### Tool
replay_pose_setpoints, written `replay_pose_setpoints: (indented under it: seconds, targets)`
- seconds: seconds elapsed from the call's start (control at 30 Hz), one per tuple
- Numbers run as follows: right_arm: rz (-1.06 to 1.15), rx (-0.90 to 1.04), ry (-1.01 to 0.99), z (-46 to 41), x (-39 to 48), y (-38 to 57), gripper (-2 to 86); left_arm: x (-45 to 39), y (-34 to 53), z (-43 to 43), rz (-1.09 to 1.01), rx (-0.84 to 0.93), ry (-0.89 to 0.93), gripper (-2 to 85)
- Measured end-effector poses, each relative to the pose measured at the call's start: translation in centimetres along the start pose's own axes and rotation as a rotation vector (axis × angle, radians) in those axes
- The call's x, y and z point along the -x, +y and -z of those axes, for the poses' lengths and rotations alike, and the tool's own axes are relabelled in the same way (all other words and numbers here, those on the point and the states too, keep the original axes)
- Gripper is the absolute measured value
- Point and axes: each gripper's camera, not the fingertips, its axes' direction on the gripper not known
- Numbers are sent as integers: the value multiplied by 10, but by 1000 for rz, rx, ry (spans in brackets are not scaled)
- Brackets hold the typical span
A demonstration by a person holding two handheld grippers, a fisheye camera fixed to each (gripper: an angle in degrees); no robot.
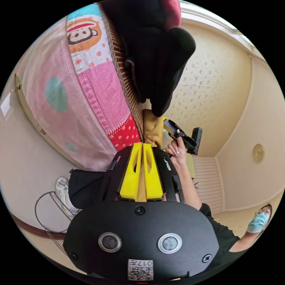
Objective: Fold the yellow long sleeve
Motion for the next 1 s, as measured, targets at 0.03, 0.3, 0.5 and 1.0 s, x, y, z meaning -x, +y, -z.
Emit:
replay_pose_setpoints:
  seconds: [0.03,0.3,0.5,1.0]
  targets:
    - [5,-30,-49,7,-1,5,29,1,2,3,-8,4,1,25]
    - [-54,-310,-15,115,-29,120,49,-22,19,15,-160,104,-64,109]
    - [-429,-319,338,174,-126,242,84,-40,50,39,-243,166,-36,112]
    - [-445,-433,226,284,-143,266,29,-63,74,93,-193,195,-15,113]
